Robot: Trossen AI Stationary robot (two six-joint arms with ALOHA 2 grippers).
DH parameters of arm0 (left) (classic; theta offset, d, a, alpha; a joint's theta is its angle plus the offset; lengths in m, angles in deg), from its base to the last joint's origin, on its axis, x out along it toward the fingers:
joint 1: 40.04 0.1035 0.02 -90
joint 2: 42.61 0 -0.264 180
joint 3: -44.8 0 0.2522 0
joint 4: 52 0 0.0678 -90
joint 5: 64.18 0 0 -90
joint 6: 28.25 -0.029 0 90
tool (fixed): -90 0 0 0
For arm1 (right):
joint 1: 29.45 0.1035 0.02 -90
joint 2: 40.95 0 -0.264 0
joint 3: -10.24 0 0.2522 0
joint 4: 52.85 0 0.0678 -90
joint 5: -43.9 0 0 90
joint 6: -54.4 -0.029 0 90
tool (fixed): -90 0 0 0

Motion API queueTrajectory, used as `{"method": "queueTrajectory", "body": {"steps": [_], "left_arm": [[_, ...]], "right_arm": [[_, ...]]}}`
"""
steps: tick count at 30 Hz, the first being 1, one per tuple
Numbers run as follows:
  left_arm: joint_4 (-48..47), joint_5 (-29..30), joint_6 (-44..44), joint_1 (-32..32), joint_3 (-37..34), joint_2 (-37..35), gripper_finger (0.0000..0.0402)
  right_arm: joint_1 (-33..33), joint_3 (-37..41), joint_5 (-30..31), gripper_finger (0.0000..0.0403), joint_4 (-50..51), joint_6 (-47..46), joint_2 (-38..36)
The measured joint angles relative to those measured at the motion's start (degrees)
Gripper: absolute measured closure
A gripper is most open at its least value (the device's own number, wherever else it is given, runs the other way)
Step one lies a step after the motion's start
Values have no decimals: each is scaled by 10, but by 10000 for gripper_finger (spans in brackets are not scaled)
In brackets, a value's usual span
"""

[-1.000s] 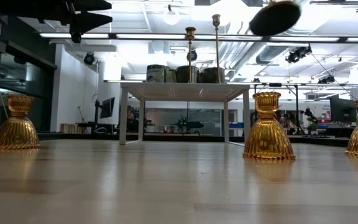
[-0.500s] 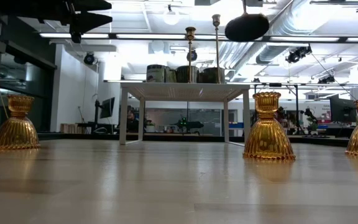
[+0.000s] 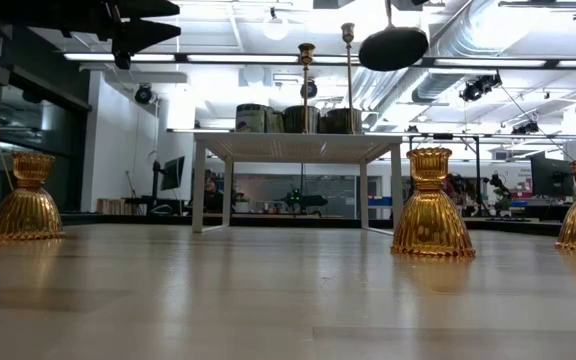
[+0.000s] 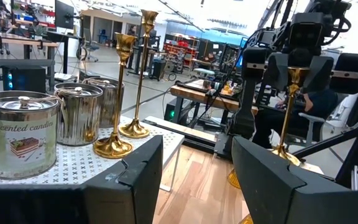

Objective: Pick & Place candle stick holders
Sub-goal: Put the gold candle stick holder aligned with the other gold candle stick holders on the shelf

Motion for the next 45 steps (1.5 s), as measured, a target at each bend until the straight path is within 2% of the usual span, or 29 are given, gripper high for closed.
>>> {"method": "queueTrajectory", "body": {"steps": [4,9,13,19,24,27,31,35,38,45], "left_arm": [[0,0,0,0,0,0,215],[-1,0,0,0,0,0,215],[-1,0,0,0,0,0,215],[0,43,9,0,0,0,215],[0,20,24,0,0,1,215],[10,-43,26,0,0,10,215],[55,-111,33,0,0,64,215],[115,-130,51,0,19,157,215],[141,-160,51,0,70,227,215],[120,-271,50,0,200,380,215]], "right_arm": [[0,0,12,291,0,0,0],[0,0,14,311,0,-10,0],[0,0,15,311,0,-17,0],[0,0,15,303,0,-29,0],[0,0,15,316,0,-30,0],[0,0,15,312,-7,-30,2],[0,0,15,302,-38,-23,12],[0,0,15,316,-66,-11,26],[0,0,15,316,-81,-11,34],[-1,0,30,300,-108,-10,42]]}}
